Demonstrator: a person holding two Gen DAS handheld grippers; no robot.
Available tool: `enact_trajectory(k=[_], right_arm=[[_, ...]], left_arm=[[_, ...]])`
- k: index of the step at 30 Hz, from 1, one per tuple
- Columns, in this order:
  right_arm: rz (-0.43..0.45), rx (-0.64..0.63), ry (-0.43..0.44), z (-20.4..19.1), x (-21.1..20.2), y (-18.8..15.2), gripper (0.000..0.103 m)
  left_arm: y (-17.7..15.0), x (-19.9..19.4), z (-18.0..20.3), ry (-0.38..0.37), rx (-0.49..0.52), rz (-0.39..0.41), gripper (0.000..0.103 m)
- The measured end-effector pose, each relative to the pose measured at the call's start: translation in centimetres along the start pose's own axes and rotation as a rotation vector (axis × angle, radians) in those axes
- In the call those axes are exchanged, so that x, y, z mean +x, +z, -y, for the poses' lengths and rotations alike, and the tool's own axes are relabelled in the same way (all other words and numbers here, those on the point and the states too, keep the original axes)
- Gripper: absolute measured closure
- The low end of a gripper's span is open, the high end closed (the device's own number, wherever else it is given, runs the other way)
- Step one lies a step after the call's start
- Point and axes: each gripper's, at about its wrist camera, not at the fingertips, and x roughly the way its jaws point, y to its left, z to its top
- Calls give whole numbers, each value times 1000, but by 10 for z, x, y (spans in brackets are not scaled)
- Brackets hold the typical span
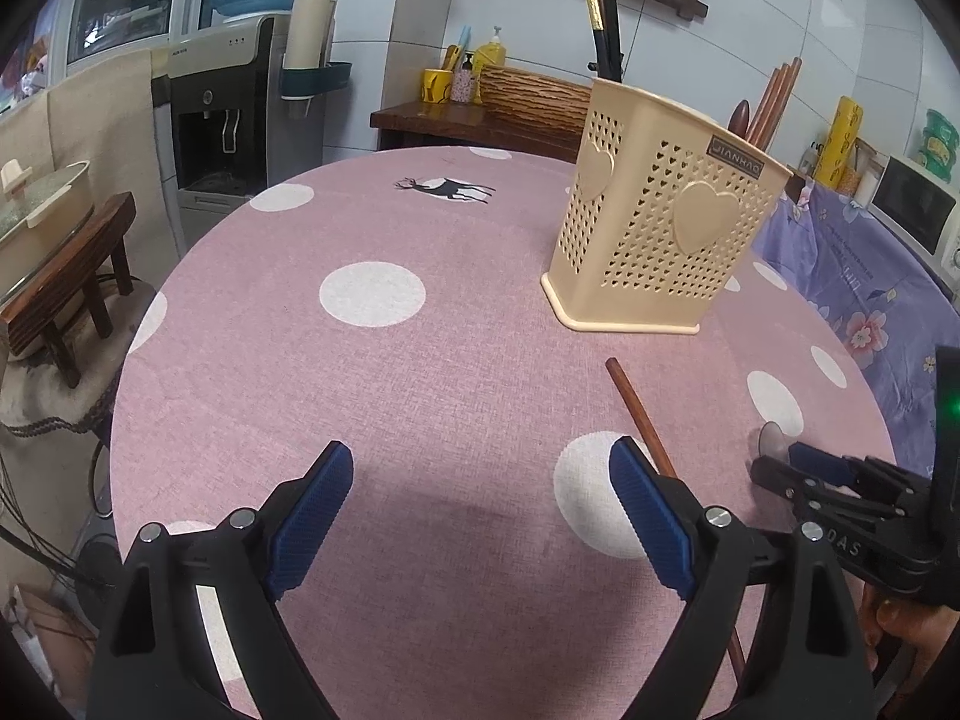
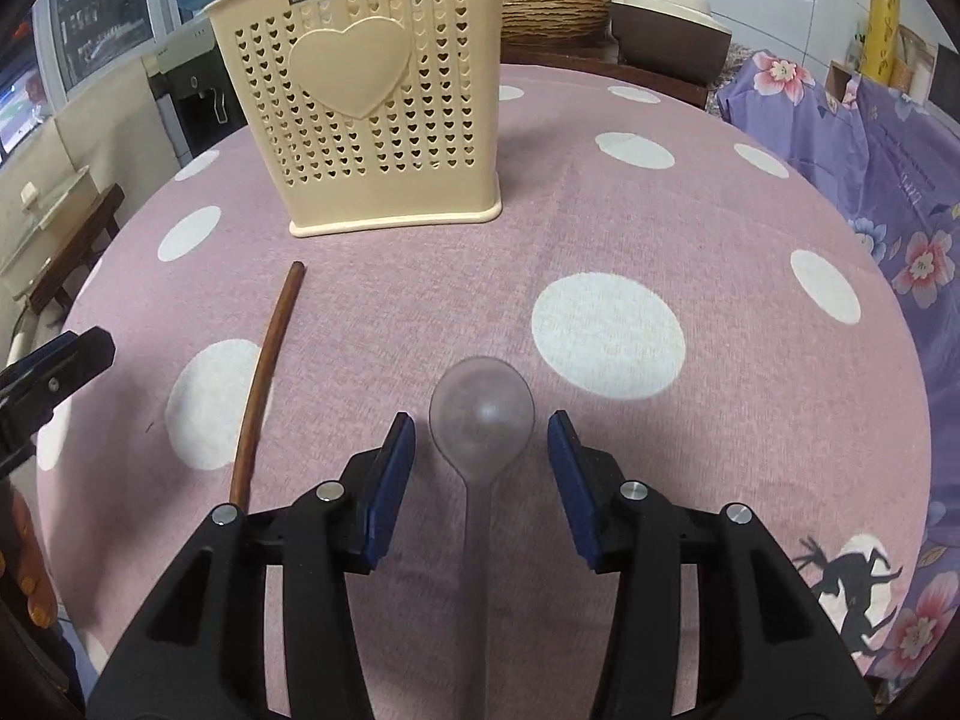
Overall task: Organize utensils
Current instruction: 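Grasp the clear plastic spoon by its handle with the right tool, then grasp the last brown chopstick with the left tool while the right tool lifts the spoon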
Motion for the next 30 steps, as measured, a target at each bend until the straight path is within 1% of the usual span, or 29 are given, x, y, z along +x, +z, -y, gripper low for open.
enact_trajectory(k=[2,3,4,5,8,10,12,15,17,20,22,23,25,30], right_arm=[[2,-6,-15,-2,2,2,56],[2,-4,-14,-2,2,2,58],[4,-2,-17,-2,2,3,61],[7,-1,-21,-1,2,2,66],[8,10,-6,4,1,3,66],[11,31,12,9,1,4,66],[28,54,33,14,-4,4,66],[60,88,54,23,-18,6,66],[97,110,62,29,-33,7,66],[171,129,68,35,-62,8,66],[214,136,72,39,-80,8,66],[234,137,74,41,-88,8,66],[259,138,78,43,-100,7,66],[271,138,88,46,-105,3,66]], left_arm=[[-1,1,3,1,7,0,16],[-2,1,5,5,14,2,14],[-2,1,6,8,21,3,13],[-3,1,9,10,32,1,13],[-4,8,17,19,67,-35,11],[-4,13,22,-9,85,-67,11],[-4,15,29,-20,106,-85,11],[0,16,38,-28,124,-82,12],[4,16,46,-48,133,-74,14],[8,20,62,-42,177,-70,27],[10,26,73,-39,203,-80,39],[10,31,75,-33,207,-89,42],[12,41,78,-29,195,-113,53],[20,62,82,-23,164,-166,67]])
